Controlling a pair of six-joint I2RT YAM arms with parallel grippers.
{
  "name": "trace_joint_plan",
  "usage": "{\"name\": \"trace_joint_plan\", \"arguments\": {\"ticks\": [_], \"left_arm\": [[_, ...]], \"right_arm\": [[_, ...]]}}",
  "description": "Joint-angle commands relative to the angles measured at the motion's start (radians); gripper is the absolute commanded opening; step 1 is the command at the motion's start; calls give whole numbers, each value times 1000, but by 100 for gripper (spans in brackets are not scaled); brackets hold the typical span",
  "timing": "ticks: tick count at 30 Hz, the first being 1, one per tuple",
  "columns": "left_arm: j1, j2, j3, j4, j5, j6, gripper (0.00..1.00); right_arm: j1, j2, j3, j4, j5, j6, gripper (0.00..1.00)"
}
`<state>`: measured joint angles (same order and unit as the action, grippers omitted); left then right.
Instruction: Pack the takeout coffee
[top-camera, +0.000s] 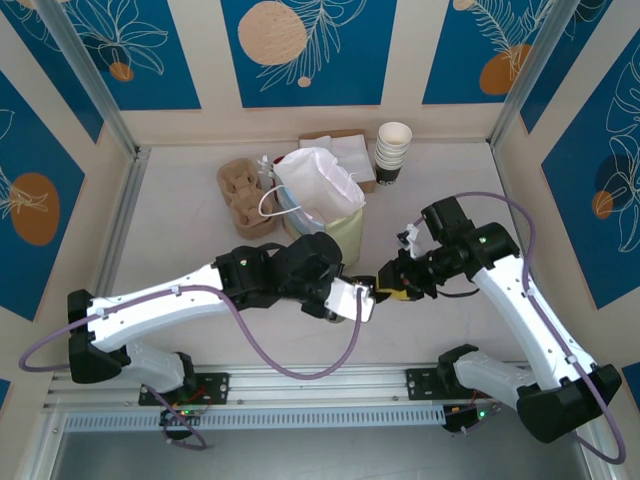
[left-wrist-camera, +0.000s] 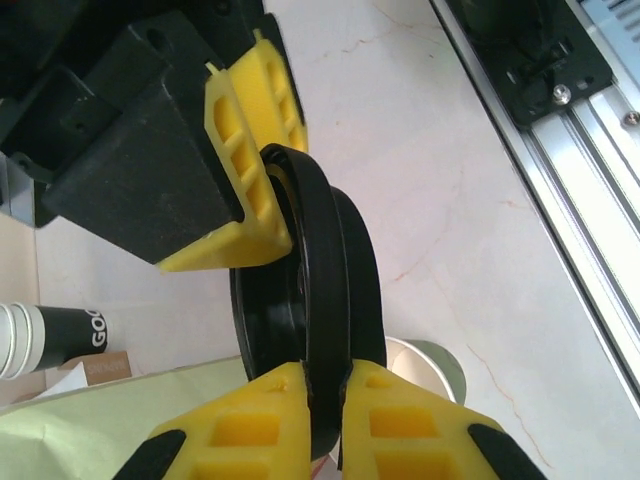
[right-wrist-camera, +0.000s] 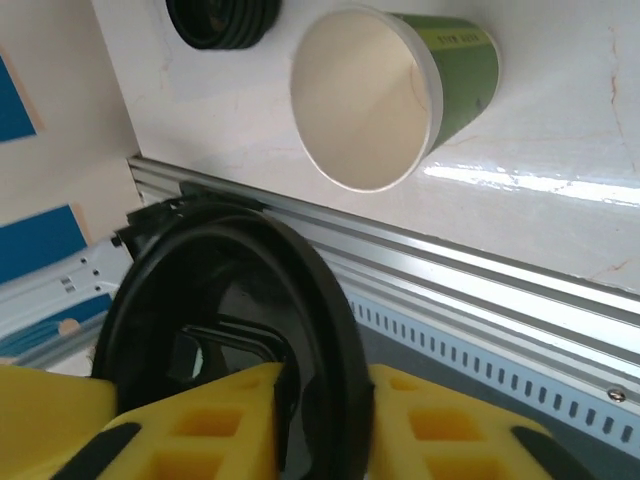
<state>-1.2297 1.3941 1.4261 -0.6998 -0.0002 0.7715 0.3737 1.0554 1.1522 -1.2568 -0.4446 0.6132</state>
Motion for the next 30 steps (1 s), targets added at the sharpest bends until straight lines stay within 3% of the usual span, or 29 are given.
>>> {"name": "trace_joint_plan", "arguments": {"ticks": [1, 11, 18, 30], "left_arm": [[31, -26, -29, 70, 14, -90, 9], [76, -90, -118, 168, 51, -277, 6], [93, -132, -154, 191, 72, -493, 2], [136, -275, -307, 228, 107, -929, 2]], "right_arm": [[-18, -40, 52, 0, -23, -2, 34], [-123, -124, 89, 27, 48, 12, 58], [-180, -182, 62, 72, 59, 36, 58], [-190, -249, -77, 244, -47, 140, 54]]}}
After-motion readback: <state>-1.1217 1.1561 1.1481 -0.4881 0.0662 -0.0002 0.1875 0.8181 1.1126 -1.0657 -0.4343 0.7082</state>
